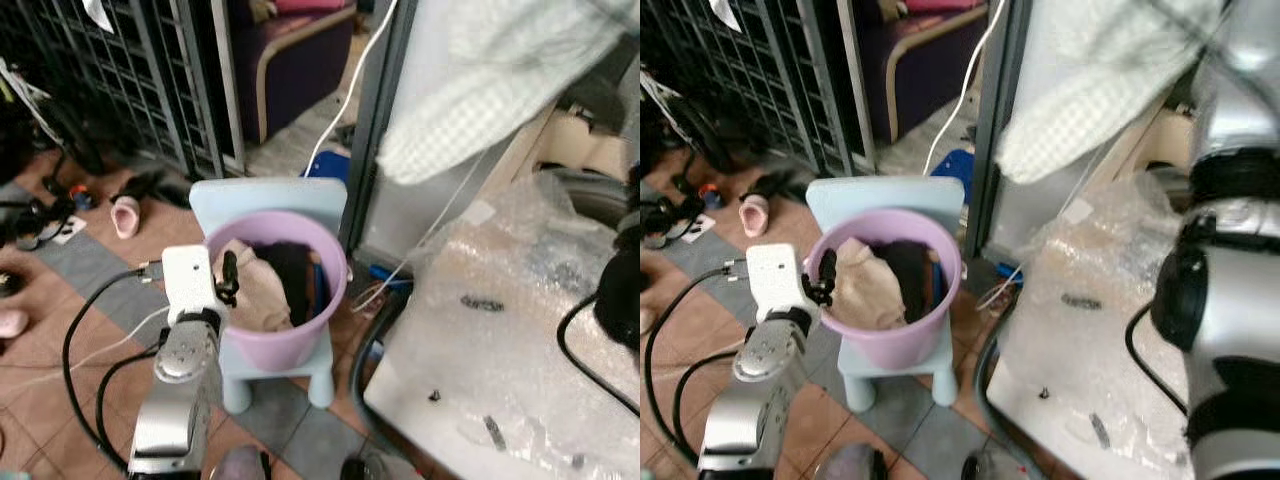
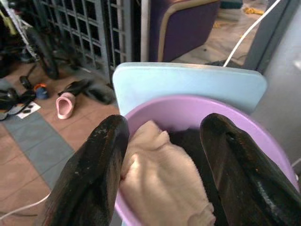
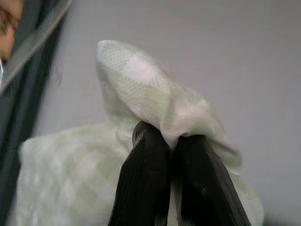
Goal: Clothes washing
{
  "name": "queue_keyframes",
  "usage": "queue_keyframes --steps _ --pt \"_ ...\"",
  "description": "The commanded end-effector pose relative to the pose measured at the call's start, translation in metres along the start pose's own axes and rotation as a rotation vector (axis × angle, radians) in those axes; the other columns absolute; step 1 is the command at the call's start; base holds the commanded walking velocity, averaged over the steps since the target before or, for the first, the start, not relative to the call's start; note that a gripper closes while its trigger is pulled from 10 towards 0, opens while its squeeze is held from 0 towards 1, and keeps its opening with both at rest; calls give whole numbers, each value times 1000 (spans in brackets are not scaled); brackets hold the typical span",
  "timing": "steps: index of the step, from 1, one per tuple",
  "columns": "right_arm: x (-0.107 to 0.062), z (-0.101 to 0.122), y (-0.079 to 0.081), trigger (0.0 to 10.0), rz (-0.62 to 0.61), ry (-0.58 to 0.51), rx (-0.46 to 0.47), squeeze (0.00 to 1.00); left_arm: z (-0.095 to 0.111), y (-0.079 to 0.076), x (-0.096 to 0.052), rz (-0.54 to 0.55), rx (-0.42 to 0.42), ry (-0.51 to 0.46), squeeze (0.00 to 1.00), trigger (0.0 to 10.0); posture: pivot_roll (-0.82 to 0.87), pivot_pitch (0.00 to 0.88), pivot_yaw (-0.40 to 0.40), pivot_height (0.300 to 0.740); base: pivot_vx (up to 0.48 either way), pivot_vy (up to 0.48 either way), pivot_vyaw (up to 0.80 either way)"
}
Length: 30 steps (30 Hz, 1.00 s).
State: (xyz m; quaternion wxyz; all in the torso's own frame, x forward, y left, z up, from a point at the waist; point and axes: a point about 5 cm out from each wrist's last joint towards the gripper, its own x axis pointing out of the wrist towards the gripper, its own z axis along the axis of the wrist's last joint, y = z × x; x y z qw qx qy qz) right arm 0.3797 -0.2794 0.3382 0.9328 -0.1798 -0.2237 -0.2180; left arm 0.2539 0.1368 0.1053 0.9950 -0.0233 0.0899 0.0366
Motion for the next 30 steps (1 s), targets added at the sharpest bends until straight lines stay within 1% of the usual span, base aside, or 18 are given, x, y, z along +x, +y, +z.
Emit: queue_keyframes --steps 1,2,3,4,6,7,8,11,13,16,18,19,22,23,26,27,28,30 --pt "-7 -10 -13 10000 -51 18 -38 0 2 -3 0 -15 4 -2 0 10000 -15 2 22 740 0 0 0" --pt "-16 -22 -22 10000 -75 41 -83 0 2 -3 0 -18 7 -4 0 10000 -20 3 28 740 0 0 0" --pt "-22 -29 -29 10000 -91 54 -113 0 3 -3 1 -20 9 -5 0 10000 -20 3 28 740 0 0 0" --pt "-33 -42 -42 10000 -125 77 -180 0 3 -2 2 -21 10 -7 0 10000 -33 0 35 740 0 0 0" --pt "-45 -60 -57 10000 -163 150 -237 0 4 -2 4 -23 11 -14 0 10000 -38 0 38 740 0 0 0" --pt "-45 -60 -57 10000 -163 150 -237 0 4 -2 4 -23 11 -14 0 10000 -38 0 38 740 0 0 0" --pt "-56 -78 -70 10000 -198 220 -267 0 5 -4 5 -28 18 -17 0 10000 -40 0 40 740 0 0 0" --pt "-72 -100 -88 10000 -269 347 -248 0 6 -8 5 -50 19 -23 0 10000 -44 10 47 740 0 0 0" --pt "-81 -107 -94 10000 -299 395 -246 0 6 -7 5 -52 20 -26 0 10000 -45 6 50 740 0 -154 -691" --pt "-89 -106 -89 10000 -279 396 -243 0 5 -4 5 -44 22 -20 0 10000 -45 7 53 740 0 -322 -800" --pt "-90 -102 -70 10000 -237 385 -216 0 6 -4 6 -44 26 -22 0 10000 -45 11 55 740 0 -313 -400" --pt "-90 -102 -70 10000 -237 385 -216 0 6 -4 6 -44 26 -22 0 10000 -45 11 55 740 0 -304 0" --pt "-90 -99 -55 10000 -206 386 -189 0 8 -1 7 -31 40 -23 0 10000 -44 27 66 740 0 -90 0" --pt "-90 -97 -49 10000 -192 390 -178 0 9 2 7 -23 46 -24 0 10000 -42 46 68 740 0 0 0" --pt "-87 -90 -44 10000 -170 366 -188 0 10 12 2 -16 57 -23 0 10000 -33 63 68 740 0 0 -533" --pt "-83 -87 -45 10000 -169 352 -194 0 11 22 -1 14 75 -21 0 10000 -24 77 60 740 0 0 -800" --pt "-81 -86 -47 10000 -177 353 -195 0 11 27 -2 28 81 -21 0 10000 -21 81 58 740 0 0 -800" --pt "-78 -85 -49 10000 -194 359 -194 0 10 31 -2 47 78 -19 0 10000 -20 85 56 740 0 0 -800"
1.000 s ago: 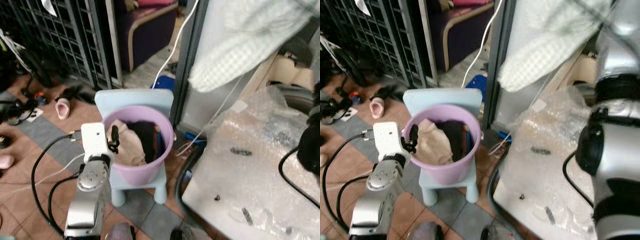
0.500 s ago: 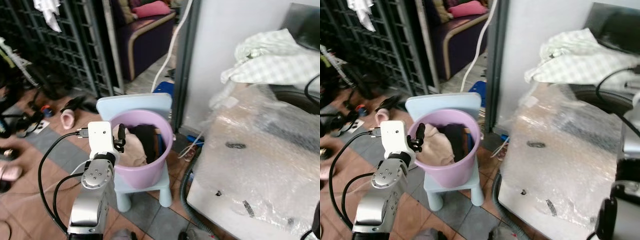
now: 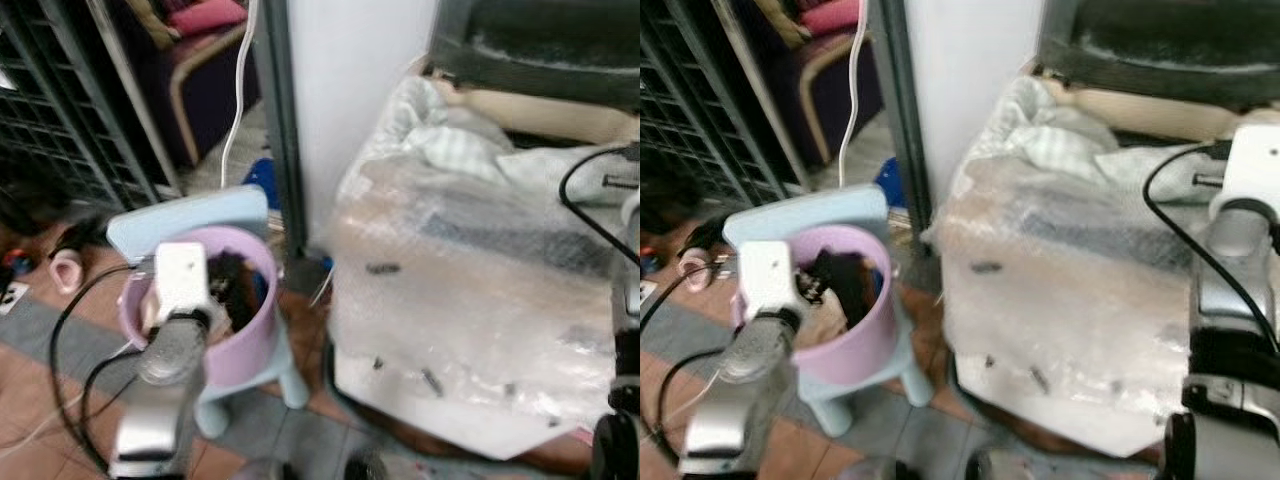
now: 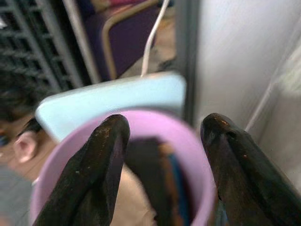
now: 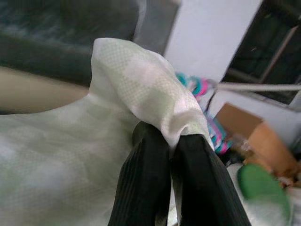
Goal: Clothes washing
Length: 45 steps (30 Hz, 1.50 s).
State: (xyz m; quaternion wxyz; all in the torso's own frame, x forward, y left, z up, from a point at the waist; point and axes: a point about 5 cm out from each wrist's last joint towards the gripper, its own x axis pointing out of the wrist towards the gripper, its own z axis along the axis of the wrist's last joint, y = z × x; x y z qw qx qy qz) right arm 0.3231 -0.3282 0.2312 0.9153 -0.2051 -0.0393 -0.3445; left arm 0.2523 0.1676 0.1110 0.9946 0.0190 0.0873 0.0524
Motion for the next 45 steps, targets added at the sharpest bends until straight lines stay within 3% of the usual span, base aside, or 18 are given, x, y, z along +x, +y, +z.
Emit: queue_keyframes --steps 1,4,7,9,10,11,12,14,15,17,18,19,20,23,30,34,38,45 --pt "4 7 -7 10000 -32 -11 6 0 3 1 -1 14 -5 -7 0 10000 -21 85 56 740 0 0 -800" --pt "3 12 -4 10000 -14 -38 8 0 3 -4 -1 18 -21 -3 0 10000 -21 84 52 740 0 0 -267" --pt "-5 15 16 10000 101 -55 57 0 1 -14 -4 -9 -28 6 0 10000 -25 75 52 740 0 0 0" --pt "-12 18 26 10000 148 -84 14 0 -1 -19 -5 -23 -28 16 0 10000 -26 70 53 740 0 0 0" --pt "-14 19 27 10000 151 -107 -24 169 -2 -21 -6 -29 -29 21 0 10000 -27 67 54 740 0 0 0" --pt "-15 21 26 10000 138 -125 -55 506 -3 -22 -6 -32 -30 25 0 10000 -26 65 55 740 0 0 0" --pt "-14 21 23 10000 117 -135 -78 490 -4 -22 -7 -34 -31 27 0 10000 -27 63 55 740 0 0 0" --pt "-10 18 13 10000 69 -118 -94 275 -5 -22 -7 -33 -32 31 0 10000 -28 61 56 740 0 0 0" --pt "-6 13 6 10000 56 -80 -60 0 -6 -21 -7 -31 -32 36 0 10000 -35 55 60 740 0 0 0" --pt "-6 11 7 10000 100 -59 6 35 -7 -21 -6 -33 -28 38 0 10000 -35 54 59 740 0 0 0" --pt "-7 12 13 10000 142 -56 55 435 -7 -21 -5 -34 -26 38 0 10000 -35 54 59 740 0 0 0" --pt "-9 13 16 10000 171 -55 87 435 -7 -21 -4 -35 -25 38 0 10000 -35 54 59 740 0 0 0" --pt "-14 14 28 10000 244 -49 102 1000 -6 -21 -3 -35 -23 37 0 10000 -39 47 58 740 0 0 0" --pt "-25 14 53 10000 413 -15 179 1000 -5 -22 -2 -35 -24 34 0 10000 -39 41 57 740 0 0 0" --pt "-66 1 90 10000 622 48 183 1000 -9 -23 -5 -31 -27 43 0 10000 -34 39 50 740 0 0 0" --pt "-90 10 106 10000 764 -6 264 1000 -8 -23 -3 -26 -28 39 0 10000 -31 42 40 740 0 0 0" --pt "-108 42 120 10000 919 -200 273 1000 -8 -23 -2 -24 -29 40 0 10000 -35 38 44 740 0 0 0" --pt "-99 46 121 10000 871 -199 243 1000 -8 -23 -2 -23 -31 37 0 10000 -30 36 39 740 0 0 0"
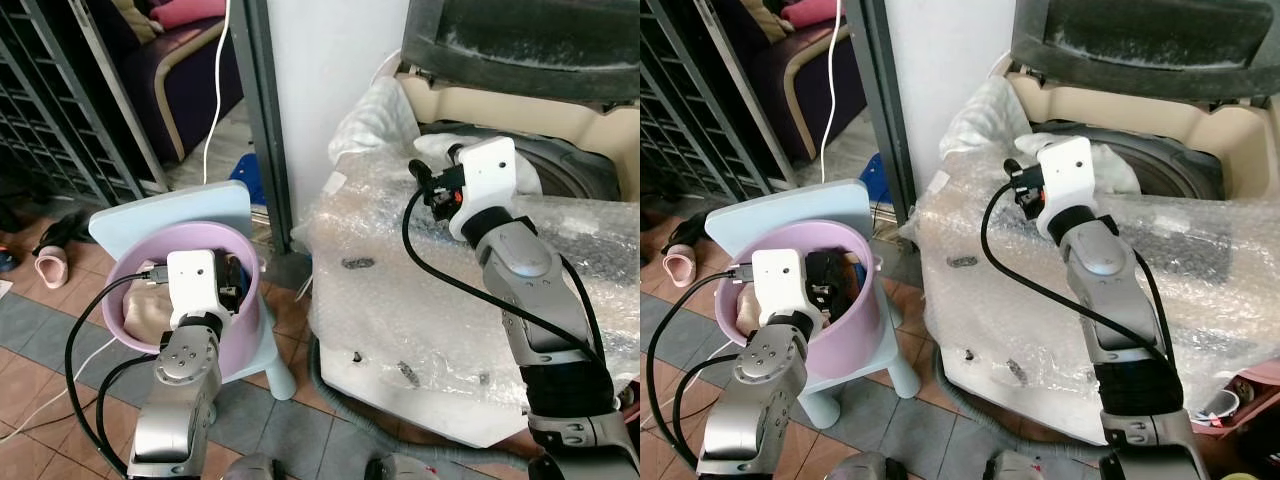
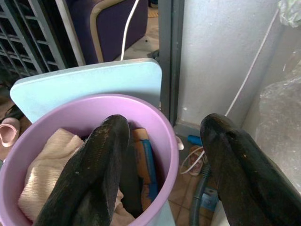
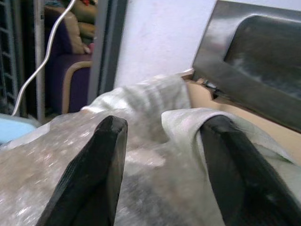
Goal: Clothes washing
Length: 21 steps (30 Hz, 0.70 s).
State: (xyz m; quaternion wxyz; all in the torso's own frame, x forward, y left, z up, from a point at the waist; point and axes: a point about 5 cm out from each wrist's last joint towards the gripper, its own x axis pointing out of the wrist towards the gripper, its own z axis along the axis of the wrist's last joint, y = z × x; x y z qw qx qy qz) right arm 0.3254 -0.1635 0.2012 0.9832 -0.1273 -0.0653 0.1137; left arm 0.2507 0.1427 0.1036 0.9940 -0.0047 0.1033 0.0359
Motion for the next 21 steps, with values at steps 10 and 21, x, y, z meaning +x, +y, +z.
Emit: queue_keyframes --steps 10,21 --pt "13 -19 2 10000 182 209 -120 1000 -2 0 0 5 14 15 0 10000 -18 38 38 740 0 0 0" --pt "-27 -8 42 10000 517 112 33 988 -4 -2 1 -15 22 29 0 10000 -28 41 51 740 0 0 0"
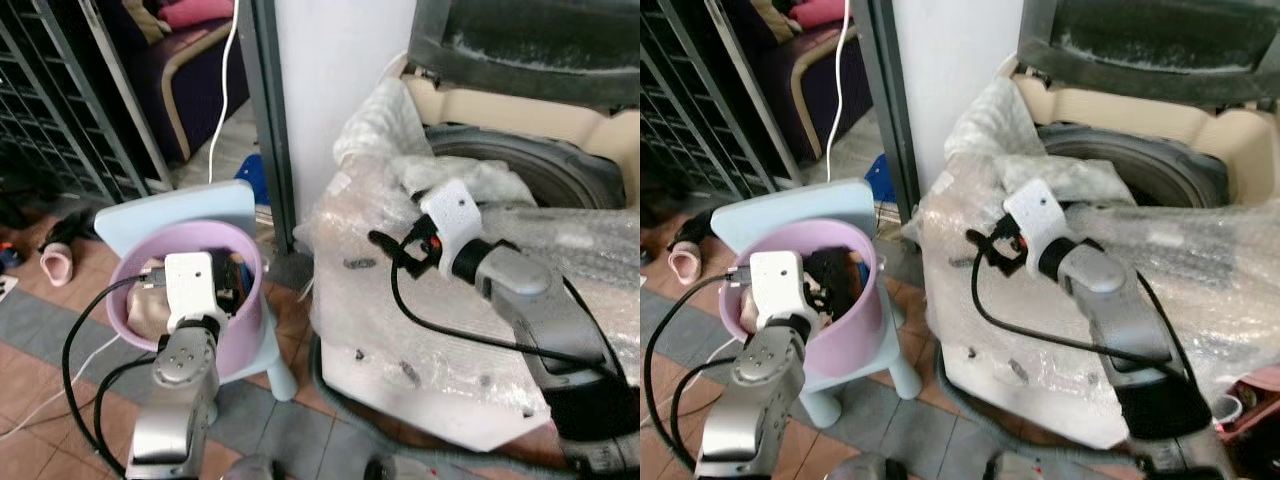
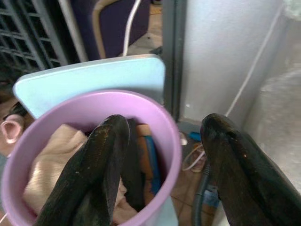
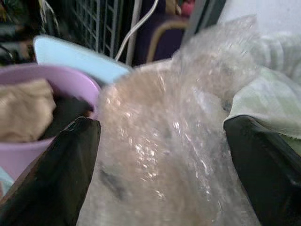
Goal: Clothes washing
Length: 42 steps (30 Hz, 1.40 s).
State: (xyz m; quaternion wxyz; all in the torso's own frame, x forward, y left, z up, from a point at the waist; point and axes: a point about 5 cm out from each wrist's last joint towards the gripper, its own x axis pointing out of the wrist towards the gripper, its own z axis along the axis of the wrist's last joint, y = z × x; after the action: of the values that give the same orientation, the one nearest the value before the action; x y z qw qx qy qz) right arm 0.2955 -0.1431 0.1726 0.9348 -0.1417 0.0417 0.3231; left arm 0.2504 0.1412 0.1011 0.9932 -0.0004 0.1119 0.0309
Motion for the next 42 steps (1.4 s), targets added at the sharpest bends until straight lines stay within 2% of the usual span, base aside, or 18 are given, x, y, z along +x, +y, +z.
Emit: queue_keyframes --steps 1,2,4,5,6,7,10,13,15,16,24,27,30,32,36,37,39,42 --pt "3 11 8 10000 57 -53 13 988 -1 -1 1 -7 12 12 0 10000 -28 41 51 740 0 0 0" --pt "5 18 1 10000 -13 -102 -1 808 0 -1 1 -8 13 10 0 10000 -29 40 54 740 0 0 0" --pt "5 21 -2 10000 -51 -127 -16 808 0 -1 2 -8 15 9 0 10000 -29 40 54 740 0 0 0" --pt "6 24 -6 10000 -89 -133 -49 325 0 -1 2 -7 16 7 0 10000 -29 40 54 740 0 0 0" --pt "7 26 -12 10000 -148 -134 -99 0 1 0 2 -5 17 0 0 10000 -21 38 49 740 0 0 0" --pt "10 24 -21 10000 -212 -111 -132 0 2 1 2 1 16 -6 0 10000 -17 37 47 740 0 0 0" --pt "11 20 -30 10000 -264 -68 -138 0 2 2 1 7 13 -6 0 10000 -12 37 43 740 0 0 0" --pt "9 19 -50 10000 -370 -23 -149 0 0 3 -1 15 14 3 0 10000 -7 37 40 740 0 0 0" --pt "9 21 -53 10000 -385 -21 -165 0 0 3 -2 16 14 4 0 10000 -7 37 40 740 0 0 0" --pt "9 23 -58 10000 -393 -5 -241 0 0 3 -2 17 15 5 0 10000 -7 37 40 740 0 0 0" --pt "20 56 -58 10000 -362 -205 -199 0 2 0 2 3 16 1 0 10000 -14 35 47 740 0 0 0" --pt "31 68 -52 10000 -363 -259 -166 0 5 0 0 -14 4 -18 0 10000 -4 39 47 740 0 0 0" --pt "57 77 -33 10000 -328 -286 -101 0 4 3 -2 -9 1 -16 0 10000 1 44 47 740 0 0 0" --pt "65 79 -25 10000 -306 -287 -87 0 3 3 -2 -8 2 -13 0 10000 1 44 47 740 0 0 0" --pt "101 62 20 10000 -106 -170 -50 0 4 0 -3 -8 -4 -13 0 10000 17 49 40 740 0 0 0" --pt "101 62 20 10000 -106 -170 -50 0 4 0 -3 -8 -4 -13 0 10000 17 49 40 740 0 0 0" --pt "112 51 35 10000 -70 -96 -43 0 4 -1 -4 -4 -5 -8 0 10000 23 52 32 740 0 0 0" --pt "116 44 35 10000 -92 -49 -45 0 4 -1 -5 -1 -5 -7 0 10000 27 55 28 740 0 0 0"
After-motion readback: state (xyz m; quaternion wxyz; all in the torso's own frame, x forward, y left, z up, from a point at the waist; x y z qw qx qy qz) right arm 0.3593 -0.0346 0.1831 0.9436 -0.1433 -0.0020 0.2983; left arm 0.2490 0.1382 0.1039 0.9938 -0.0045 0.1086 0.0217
